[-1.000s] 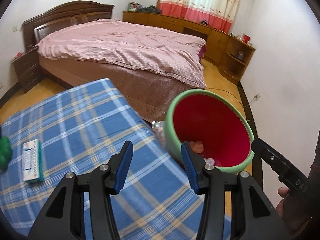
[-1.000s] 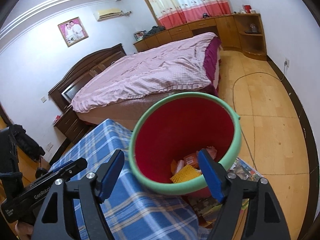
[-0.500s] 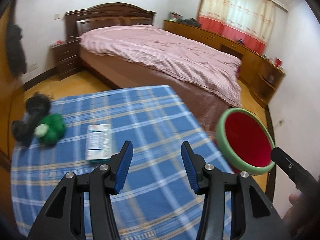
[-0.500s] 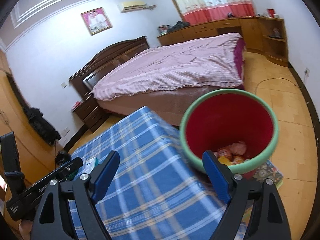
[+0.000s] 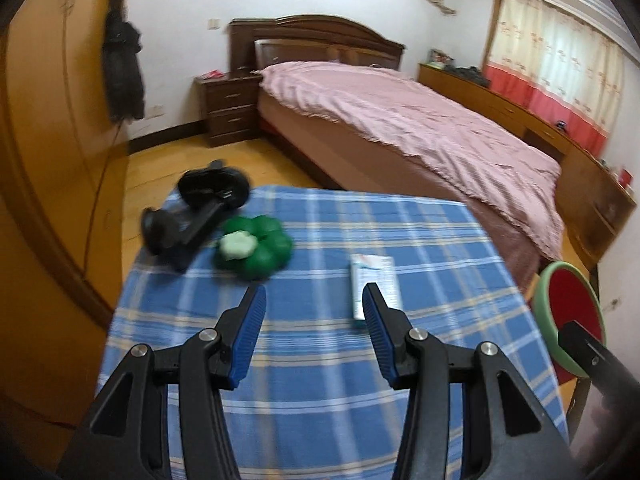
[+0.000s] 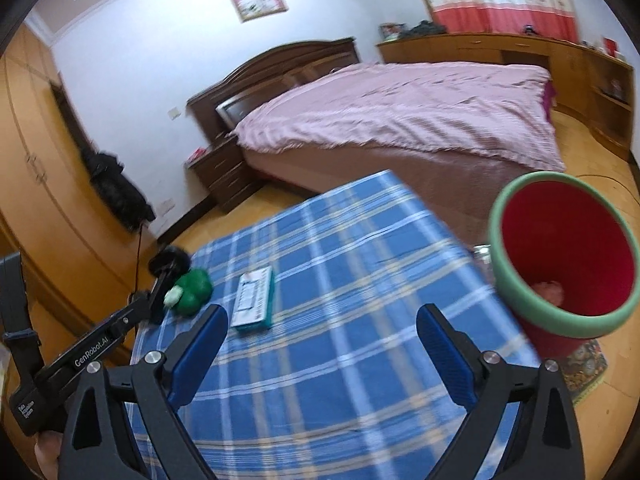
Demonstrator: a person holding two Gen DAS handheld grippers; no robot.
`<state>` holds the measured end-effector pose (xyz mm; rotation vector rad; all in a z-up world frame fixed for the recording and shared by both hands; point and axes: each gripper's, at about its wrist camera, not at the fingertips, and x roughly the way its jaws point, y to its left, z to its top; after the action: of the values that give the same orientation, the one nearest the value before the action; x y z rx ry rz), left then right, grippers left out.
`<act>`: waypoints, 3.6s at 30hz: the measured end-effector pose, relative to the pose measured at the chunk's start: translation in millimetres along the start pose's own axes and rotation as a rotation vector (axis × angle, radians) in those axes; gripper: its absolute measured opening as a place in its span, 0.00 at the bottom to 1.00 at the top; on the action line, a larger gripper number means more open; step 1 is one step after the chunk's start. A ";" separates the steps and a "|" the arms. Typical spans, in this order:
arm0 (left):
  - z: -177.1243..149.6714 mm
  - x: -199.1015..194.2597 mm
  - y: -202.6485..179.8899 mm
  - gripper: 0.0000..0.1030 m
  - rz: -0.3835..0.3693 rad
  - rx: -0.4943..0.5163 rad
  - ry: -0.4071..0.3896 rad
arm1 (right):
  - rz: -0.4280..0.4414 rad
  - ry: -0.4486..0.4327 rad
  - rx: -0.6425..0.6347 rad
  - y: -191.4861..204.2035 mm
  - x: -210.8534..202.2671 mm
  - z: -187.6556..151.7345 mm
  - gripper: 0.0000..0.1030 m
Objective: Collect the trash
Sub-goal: 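Move both open tools back over the table toward the medicine box, then grasp the white medicine box with the right tool and lift it, then carry the medicine box over the red bucket and open the right tool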
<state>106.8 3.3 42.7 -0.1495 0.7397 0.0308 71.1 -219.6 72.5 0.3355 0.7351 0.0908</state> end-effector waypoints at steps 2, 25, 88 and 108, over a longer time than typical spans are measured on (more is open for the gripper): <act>-2.0 4.8 15.3 0.49 0.015 -0.019 0.009 | 0.011 0.019 -0.027 14.8 14.0 -3.2 0.95; -23.7 78.7 93.3 0.49 0.053 -0.147 0.123 | -0.057 0.200 -0.180 81.8 161.6 -30.4 0.95; -24.3 -12.0 -20.5 0.49 -0.118 0.049 -0.006 | -0.063 -0.091 -0.088 11.0 -11.1 -20.9 0.53; -21.9 -23.1 -87.0 0.49 -0.196 0.121 -0.037 | -0.210 -0.217 0.045 -82.8 -76.9 -10.8 0.53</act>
<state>82.1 -85.4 53.3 -0.1051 0.6854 -0.1966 3.9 -310.0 87.0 0.3044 0.5539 -0.1588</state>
